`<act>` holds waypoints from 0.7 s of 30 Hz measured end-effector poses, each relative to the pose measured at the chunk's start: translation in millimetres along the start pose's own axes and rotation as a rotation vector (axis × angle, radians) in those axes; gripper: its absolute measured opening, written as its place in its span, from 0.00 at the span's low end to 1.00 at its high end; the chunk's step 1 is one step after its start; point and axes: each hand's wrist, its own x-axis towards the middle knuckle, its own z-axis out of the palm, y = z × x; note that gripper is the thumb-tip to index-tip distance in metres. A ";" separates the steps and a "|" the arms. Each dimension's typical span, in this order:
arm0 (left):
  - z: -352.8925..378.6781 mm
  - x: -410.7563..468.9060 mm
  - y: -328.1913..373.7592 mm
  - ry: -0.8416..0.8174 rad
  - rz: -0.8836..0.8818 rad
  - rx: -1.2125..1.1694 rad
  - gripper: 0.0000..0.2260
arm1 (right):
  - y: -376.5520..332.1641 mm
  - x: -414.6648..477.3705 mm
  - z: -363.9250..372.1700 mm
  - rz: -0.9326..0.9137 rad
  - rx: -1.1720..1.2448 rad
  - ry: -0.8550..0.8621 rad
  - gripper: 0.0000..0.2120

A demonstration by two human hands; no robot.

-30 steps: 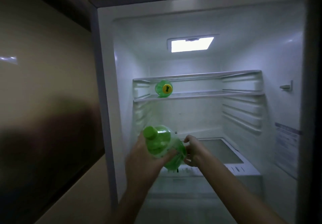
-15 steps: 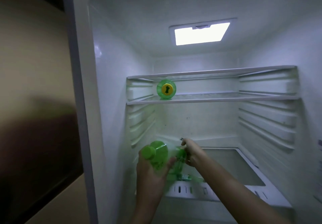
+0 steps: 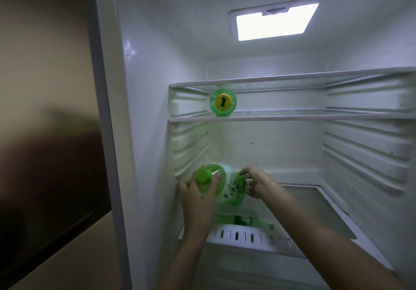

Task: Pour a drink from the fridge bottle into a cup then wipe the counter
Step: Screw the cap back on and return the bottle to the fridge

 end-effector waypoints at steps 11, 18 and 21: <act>-8.3 -6.4 20.5 -0.083 0.304 0.453 0.12 | 4.4 12.7 -6.6 0.082 -0.253 -0.063 0.22; -13.5 -19.3 13.8 -0.289 0.228 0.724 0.22 | 10.0 8.6 -6.9 -0.026 -0.114 -0.040 0.18; -10.8 -22.9 4.1 -0.318 0.171 0.785 0.24 | 11.1 12.5 -5.6 -0.110 -0.103 0.041 0.19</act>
